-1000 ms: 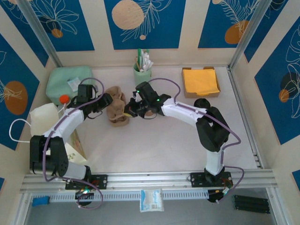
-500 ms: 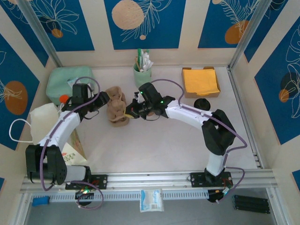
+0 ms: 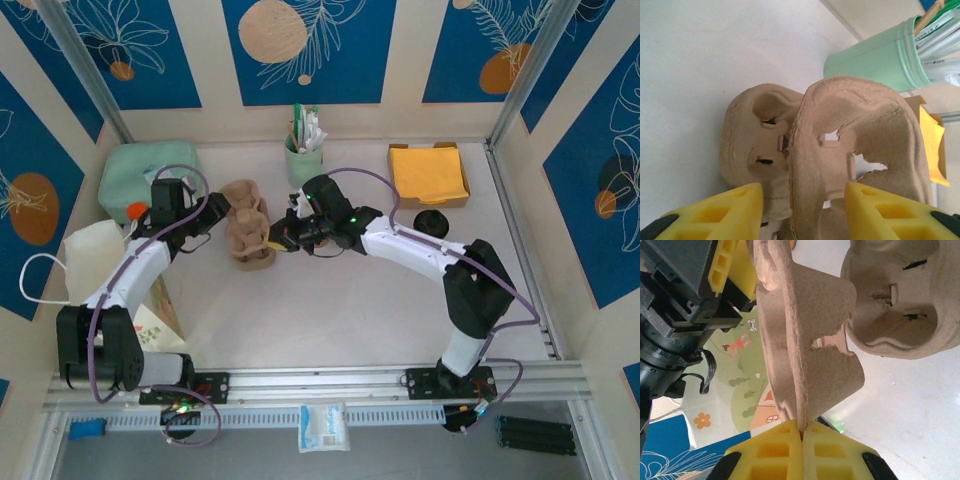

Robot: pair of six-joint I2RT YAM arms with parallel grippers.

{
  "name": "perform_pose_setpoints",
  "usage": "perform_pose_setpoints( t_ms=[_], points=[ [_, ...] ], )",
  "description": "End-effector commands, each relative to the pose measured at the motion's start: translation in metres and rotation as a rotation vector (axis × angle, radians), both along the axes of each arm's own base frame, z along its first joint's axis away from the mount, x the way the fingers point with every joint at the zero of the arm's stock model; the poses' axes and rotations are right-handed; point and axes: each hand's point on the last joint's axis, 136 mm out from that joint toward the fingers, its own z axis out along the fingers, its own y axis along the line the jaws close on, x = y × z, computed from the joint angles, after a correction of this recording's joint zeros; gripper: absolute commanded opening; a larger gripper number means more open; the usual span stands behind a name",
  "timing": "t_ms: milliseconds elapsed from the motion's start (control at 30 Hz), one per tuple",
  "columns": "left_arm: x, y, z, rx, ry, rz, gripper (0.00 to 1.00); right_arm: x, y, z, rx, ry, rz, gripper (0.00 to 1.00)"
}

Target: Pack the takeout coffee

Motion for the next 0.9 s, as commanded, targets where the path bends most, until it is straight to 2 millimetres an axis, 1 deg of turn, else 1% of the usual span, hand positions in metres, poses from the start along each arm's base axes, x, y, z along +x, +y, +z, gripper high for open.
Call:
perform_pose_setpoints(
  t_ms=[0,67,300,567,600,700,800,867],
  points=[
    [0.006,-0.001,0.002,-0.059,-0.02,0.007,0.43,-0.006,-0.003,0.014,0.037,0.0,0.014,0.0],
    [0.008,-0.002,0.004,-0.07,-0.027,0.01,0.41,-0.006,-0.004,0.016,0.041,-0.001,0.013,0.0],
    [0.01,-0.004,0.01,-0.093,-0.048,0.006,0.24,-0.007,-0.005,0.009,0.036,0.016,0.01,0.0],
    [0.01,-0.006,0.014,-0.11,-0.061,-0.001,0.11,-0.004,-0.006,0.005,0.029,0.02,0.005,0.0],
    [0.01,-0.007,0.015,-0.112,-0.065,-0.001,0.09,-0.004,-0.007,0.004,0.026,0.022,0.005,0.03],
    [0.009,-0.006,0.018,-0.116,-0.072,0.002,0.04,-0.001,-0.014,0.002,0.0,0.01,-0.005,0.17],
    [0.007,-0.007,0.023,-0.118,-0.088,-0.002,0.0,0.001,-0.027,0.003,-0.062,-0.022,-0.02,0.31],
    [0.006,-0.007,0.026,-0.12,-0.099,-0.005,0.0,0.002,-0.037,0.006,-0.126,-0.052,-0.03,0.38]
  ],
)
